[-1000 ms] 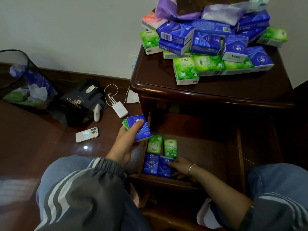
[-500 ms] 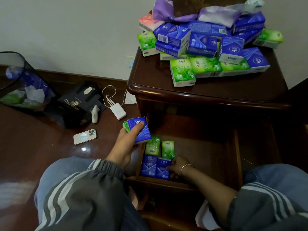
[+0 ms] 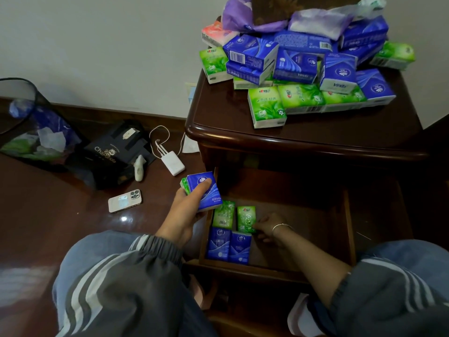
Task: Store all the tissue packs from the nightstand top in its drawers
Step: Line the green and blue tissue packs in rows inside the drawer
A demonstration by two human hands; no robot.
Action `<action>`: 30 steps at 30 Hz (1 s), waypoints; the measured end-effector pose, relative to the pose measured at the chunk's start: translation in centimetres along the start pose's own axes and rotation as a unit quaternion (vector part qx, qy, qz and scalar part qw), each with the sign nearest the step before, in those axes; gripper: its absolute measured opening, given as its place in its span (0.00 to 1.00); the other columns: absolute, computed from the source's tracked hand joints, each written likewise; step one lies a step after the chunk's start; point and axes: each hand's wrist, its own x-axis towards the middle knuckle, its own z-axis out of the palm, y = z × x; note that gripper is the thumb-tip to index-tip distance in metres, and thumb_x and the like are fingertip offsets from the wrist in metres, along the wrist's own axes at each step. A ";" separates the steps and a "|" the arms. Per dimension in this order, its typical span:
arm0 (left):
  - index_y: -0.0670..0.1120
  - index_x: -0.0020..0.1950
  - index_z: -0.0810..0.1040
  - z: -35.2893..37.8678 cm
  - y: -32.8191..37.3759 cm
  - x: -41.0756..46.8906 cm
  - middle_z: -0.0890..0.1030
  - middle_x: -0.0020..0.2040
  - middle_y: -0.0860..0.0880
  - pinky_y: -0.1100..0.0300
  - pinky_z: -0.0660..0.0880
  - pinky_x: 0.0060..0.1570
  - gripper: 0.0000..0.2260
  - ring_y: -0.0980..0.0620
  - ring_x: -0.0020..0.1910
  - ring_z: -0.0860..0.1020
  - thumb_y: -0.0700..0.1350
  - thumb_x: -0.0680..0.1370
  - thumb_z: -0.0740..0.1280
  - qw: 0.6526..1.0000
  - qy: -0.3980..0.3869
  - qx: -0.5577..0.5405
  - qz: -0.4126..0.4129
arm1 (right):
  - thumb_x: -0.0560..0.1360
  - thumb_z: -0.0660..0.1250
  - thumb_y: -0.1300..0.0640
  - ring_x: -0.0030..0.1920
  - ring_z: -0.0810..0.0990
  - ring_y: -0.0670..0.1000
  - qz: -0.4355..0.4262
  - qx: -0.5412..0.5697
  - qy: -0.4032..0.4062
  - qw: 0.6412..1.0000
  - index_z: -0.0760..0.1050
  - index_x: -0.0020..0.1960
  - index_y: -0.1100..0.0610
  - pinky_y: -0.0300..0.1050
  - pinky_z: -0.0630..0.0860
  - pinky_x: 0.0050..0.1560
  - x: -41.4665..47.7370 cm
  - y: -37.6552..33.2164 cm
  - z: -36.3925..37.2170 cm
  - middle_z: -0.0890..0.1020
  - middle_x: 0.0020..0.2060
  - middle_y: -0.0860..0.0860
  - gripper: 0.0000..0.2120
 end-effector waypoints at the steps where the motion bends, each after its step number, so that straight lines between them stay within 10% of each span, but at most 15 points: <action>1: 0.43 0.66 0.71 0.0 0.0 0.0 0.83 0.47 0.47 0.64 0.74 0.31 0.25 0.55 0.36 0.81 0.52 0.73 0.71 1.000 0.000 0.001 -0.002 | 0.71 0.72 0.59 0.29 0.78 0.50 0.003 0.018 0.005 1.000 0.72 0.35 0.58 0.42 0.72 0.27 0.1 0.0 0.3 0.80 0.35 0.56 0.10; 9: 0.42 0.67 0.71 -0.2 -0.1 0.1 0.83 0.46 0.48 0.67 0.73 0.27 0.25 0.58 0.33 0.81 0.51 0.73 0.71 1.000 0.003 0.001 -0.005 | 0.71 0.71 0.60 0.40 0.81 0.58 -0.067 0.014 0.046 0.997 0.71 0.34 0.55 0.54 0.77 0.44 0.9 -0.5 2.0 0.80 0.39 0.61 0.11; 18: 0.44 0.65 0.72 -0.2 -0.3 0.4 0.84 0.48 0.47 0.65 0.75 0.31 0.24 0.56 0.36 0.82 0.52 0.73 0.71 1.000 0.003 0.004 -0.013 | 0.75 0.63 0.65 0.62 0.75 0.56 -0.177 0.058 0.017 0.982 0.65 0.71 0.54 0.54 0.73 0.63 0.0 -0.1 2.4 0.77 0.62 0.55 0.25; 30: 0.44 0.65 0.72 0.2 -0.6 0.5 0.83 0.52 0.45 0.59 0.75 0.41 0.23 0.52 0.44 0.81 0.52 0.74 0.71 0.999 -0.020 0.030 0.000 | 0.78 0.62 0.60 0.62 0.72 0.47 -0.198 -0.026 -0.077 0.977 0.55 0.76 0.51 0.33 0.67 0.56 -1.4 1.8 2.3 0.68 0.70 0.51 0.29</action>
